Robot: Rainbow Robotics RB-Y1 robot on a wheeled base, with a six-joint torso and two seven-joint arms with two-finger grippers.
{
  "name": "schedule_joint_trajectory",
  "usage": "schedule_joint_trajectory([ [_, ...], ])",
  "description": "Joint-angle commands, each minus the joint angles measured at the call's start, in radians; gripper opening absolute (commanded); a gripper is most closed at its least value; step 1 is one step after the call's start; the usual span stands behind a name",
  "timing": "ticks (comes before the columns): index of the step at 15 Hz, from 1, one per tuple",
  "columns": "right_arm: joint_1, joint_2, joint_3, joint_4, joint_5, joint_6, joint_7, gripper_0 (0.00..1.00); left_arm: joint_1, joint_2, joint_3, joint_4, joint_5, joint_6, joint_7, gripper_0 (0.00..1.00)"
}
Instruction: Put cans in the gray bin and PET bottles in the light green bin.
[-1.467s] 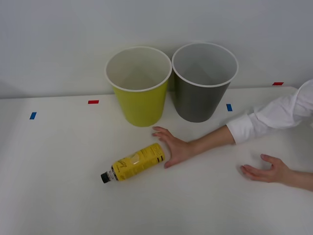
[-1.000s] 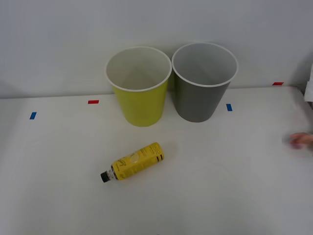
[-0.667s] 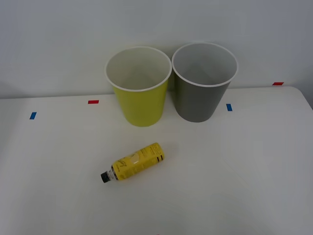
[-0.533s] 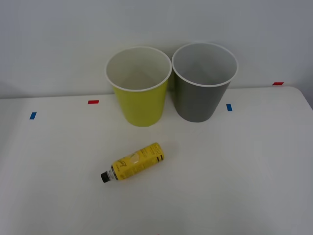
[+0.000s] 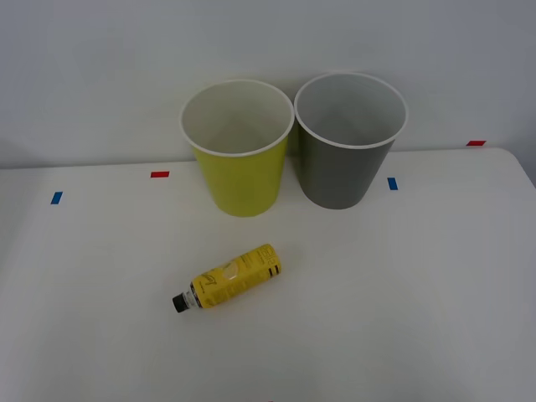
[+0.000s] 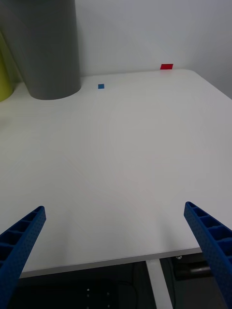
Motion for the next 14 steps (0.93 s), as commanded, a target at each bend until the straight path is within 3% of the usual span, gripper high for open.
schedule_joint_trajectory([
  [1,-0.046,0.013,0.007,-0.017,0.005,0.028,0.000,1.00,-0.051,-0.001,-0.010,-0.019,-0.001,0.023,0.000,1.00],
  [14,-0.046,0.013,0.007,-0.017,0.005,0.028,0.000,1.00,-0.051,-0.001,-0.010,-0.019,-0.001,0.023,0.000,1.00],
])
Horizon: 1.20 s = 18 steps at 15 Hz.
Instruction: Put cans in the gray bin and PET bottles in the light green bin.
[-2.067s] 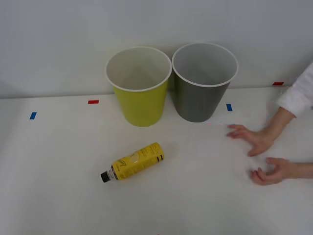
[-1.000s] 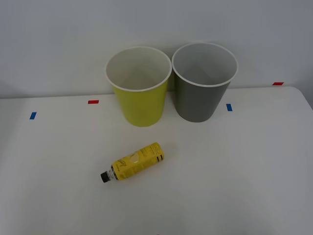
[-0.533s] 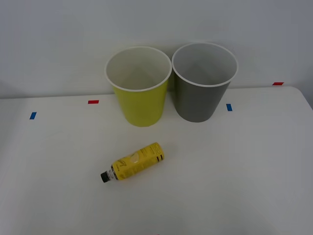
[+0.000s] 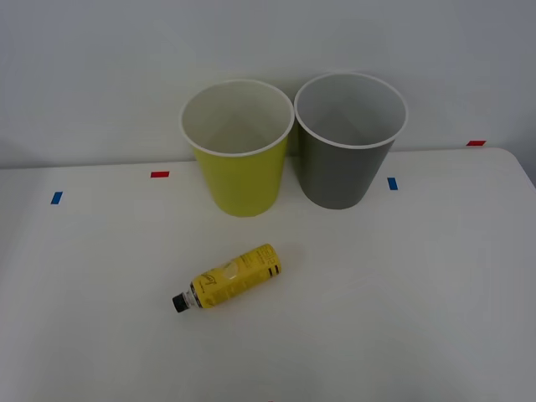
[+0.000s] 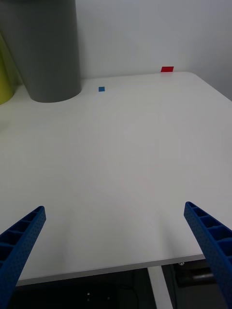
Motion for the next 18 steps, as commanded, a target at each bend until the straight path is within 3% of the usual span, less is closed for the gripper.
schedule_joint_trajectory([
  [1,-0.034,0.010,0.005,-0.013,0.004,0.020,0.000,1.00,-0.037,-0.001,-0.007,-0.014,0.000,0.017,0.000,1.00],
  [18,-0.034,0.010,0.005,-0.013,0.004,0.020,0.000,1.00,-0.037,-0.001,-0.007,-0.014,0.000,0.017,0.000,1.00],
])
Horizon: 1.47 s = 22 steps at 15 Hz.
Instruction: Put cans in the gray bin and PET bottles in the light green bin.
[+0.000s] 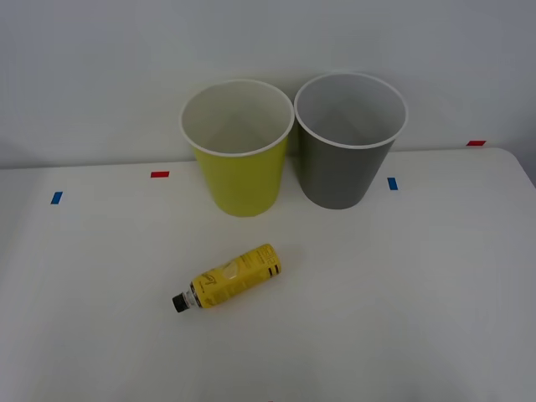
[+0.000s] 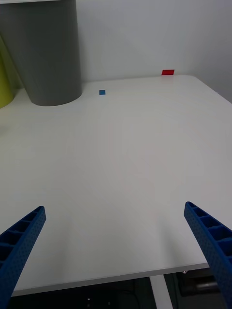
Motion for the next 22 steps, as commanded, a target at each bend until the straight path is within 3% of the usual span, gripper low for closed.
schedule_joint_trajectory([
  [1,-0.019,0.005,0.003,-0.007,0.002,0.011,0.000,1.00,-0.021,0.000,-0.004,-0.008,0.000,0.009,0.000,1.00],
  [9,-0.019,0.005,0.003,-0.007,0.002,0.011,0.000,1.00,-0.070,0.001,0.004,0.041,0.004,0.011,-0.002,1.00],
  [22,-0.019,0.005,0.003,-0.007,0.002,0.011,0.000,1.00,-0.220,0.196,0.007,0.027,0.003,0.020,-0.043,1.00],
])
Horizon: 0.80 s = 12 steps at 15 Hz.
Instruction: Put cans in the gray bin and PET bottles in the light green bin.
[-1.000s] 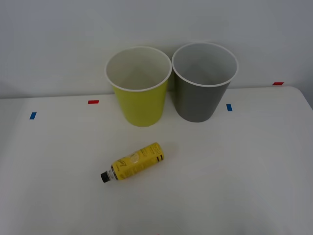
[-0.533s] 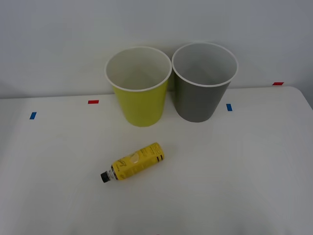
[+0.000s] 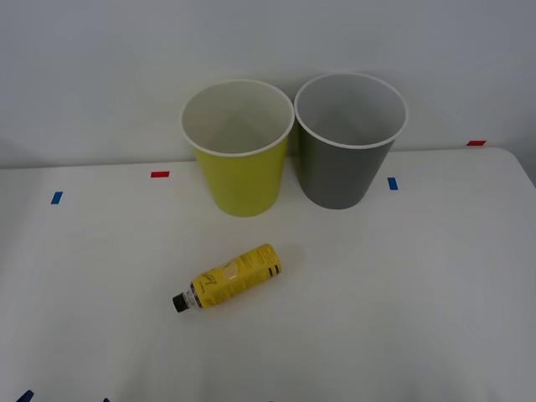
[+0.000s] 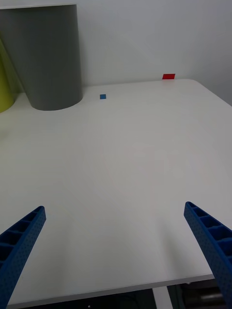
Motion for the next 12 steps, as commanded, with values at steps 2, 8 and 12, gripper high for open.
schedule_joint_trajectory([
  [2,-0.001,0.000,0.000,0.000,0.000,0.000,0.000,1.00,-0.063,0.088,-0.001,0.002,-0.005,0.026,-0.020,1.00],
  [8,-0.001,0.000,0.000,0.000,0.000,0.000,0.000,1.00,-0.100,0.172,-0.053,-0.004,0.009,0.060,-0.026,1.00],
  [12,-0.001,0.000,0.000,0.000,0.000,0.000,0.000,1.00,-0.105,0.250,-0.084,-0.096,0.026,0.190,-0.038,1.00],
])
